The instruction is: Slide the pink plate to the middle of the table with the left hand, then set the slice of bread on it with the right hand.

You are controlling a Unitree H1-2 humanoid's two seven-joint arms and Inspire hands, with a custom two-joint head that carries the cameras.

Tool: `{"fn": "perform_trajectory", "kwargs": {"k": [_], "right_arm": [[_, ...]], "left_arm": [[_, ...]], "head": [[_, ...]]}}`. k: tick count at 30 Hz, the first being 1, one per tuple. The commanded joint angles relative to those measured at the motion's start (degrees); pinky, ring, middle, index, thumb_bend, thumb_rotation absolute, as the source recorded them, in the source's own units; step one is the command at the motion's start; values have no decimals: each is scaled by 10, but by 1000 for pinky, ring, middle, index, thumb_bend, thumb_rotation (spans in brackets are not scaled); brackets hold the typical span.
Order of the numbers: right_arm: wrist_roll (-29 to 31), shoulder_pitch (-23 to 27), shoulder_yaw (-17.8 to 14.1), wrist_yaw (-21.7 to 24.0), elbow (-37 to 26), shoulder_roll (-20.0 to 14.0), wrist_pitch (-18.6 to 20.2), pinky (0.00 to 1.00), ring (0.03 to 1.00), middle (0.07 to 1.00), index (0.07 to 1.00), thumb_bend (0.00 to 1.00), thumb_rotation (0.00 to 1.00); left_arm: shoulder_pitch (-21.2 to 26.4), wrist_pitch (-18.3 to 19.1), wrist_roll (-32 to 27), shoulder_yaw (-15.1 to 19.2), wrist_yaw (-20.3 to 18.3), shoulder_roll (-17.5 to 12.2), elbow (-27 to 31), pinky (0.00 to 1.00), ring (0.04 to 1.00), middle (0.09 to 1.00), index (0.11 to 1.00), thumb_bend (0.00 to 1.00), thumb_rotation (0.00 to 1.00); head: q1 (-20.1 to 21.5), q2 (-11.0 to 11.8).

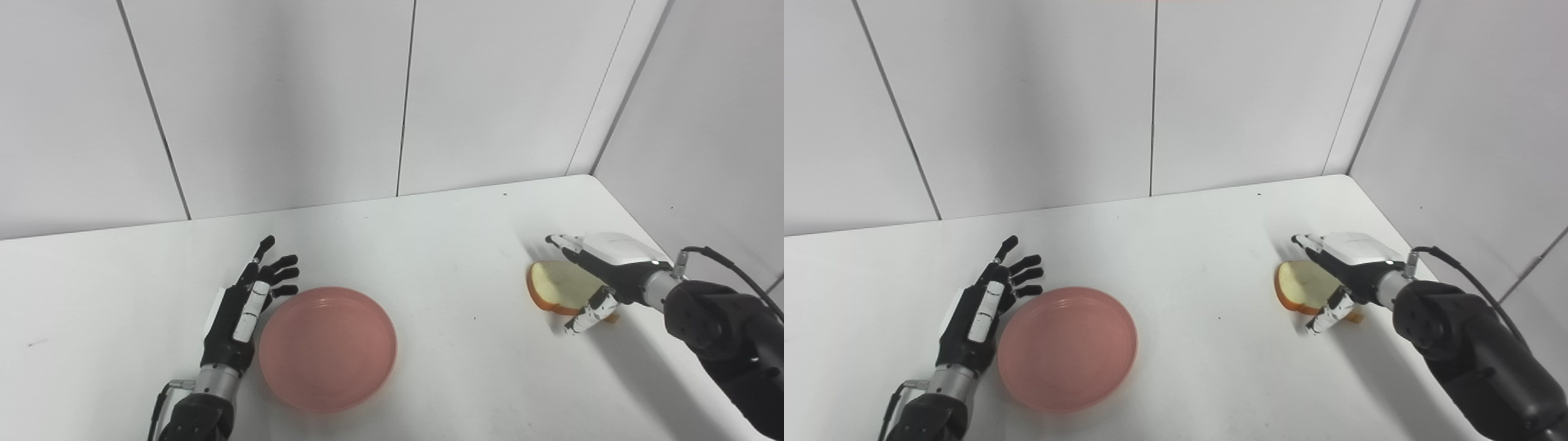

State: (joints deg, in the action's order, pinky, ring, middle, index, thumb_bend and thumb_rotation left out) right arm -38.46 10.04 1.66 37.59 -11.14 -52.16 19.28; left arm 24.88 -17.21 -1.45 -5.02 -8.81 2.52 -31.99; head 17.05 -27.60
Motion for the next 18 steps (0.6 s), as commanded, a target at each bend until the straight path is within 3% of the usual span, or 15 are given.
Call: {"fn": "perform_trajectory", "kwargs": {"k": [1,4,8,18], "right_arm": [[-4,31,1,26,-14,-38,14,1000,1000,1000,1000,1000,331],[-5,49,21,54,4,-50,12,1000,1000,1000,1000,1000,377],[-9,65,42,57,35,-56,-5,1000,1000,1000,1000,1000,435],[-28,93,64,43,60,-53,-7,1000,1000,1000,1000,1000,355]], "left_arm": [[-32,-12,1,4,1,-9,-37,676,773,795,911,758,874],[-33,-12,2,4,2,-8,-37,675,775,798,909,755,873],[-37,-5,5,2,4,-7,-27,680,775,799,910,728,879],[-37,-7,8,0,8,-7,-33,687,775,797,905,752,887]], "head": [[-1,-1],[-3,0],[-5,-2],[-9,0]]}}
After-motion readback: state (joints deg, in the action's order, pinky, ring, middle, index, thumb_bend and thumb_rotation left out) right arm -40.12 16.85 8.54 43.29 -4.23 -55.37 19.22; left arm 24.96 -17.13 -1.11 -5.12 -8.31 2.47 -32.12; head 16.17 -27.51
